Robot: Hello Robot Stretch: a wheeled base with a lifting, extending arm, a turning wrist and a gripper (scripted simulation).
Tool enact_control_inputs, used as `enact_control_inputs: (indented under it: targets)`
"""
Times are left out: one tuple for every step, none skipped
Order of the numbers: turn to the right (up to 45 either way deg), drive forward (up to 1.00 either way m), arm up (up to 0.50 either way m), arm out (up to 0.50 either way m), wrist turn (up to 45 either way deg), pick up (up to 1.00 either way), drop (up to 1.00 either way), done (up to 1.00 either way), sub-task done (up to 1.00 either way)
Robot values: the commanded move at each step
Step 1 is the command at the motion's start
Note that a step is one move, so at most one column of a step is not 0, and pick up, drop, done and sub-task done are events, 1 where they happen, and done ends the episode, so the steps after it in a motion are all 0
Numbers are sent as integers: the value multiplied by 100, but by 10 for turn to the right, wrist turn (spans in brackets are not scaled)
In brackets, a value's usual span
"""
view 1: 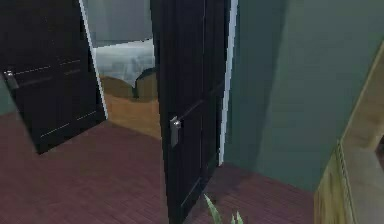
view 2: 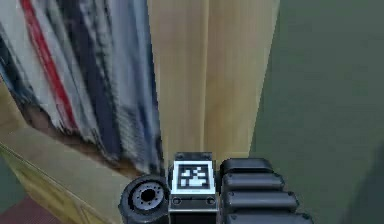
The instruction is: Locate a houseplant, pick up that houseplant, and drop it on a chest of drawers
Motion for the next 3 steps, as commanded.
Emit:
enact_control_inputs:
  targets:
    - [-450, 0, 0, 0, 0, 0, 0, 0, 0]
    - [-150, 0, 0, 0, 0, 0, 0, 0, 0]
    - [0, 30, 0, 0, 0, 0, 0, 0, 0]
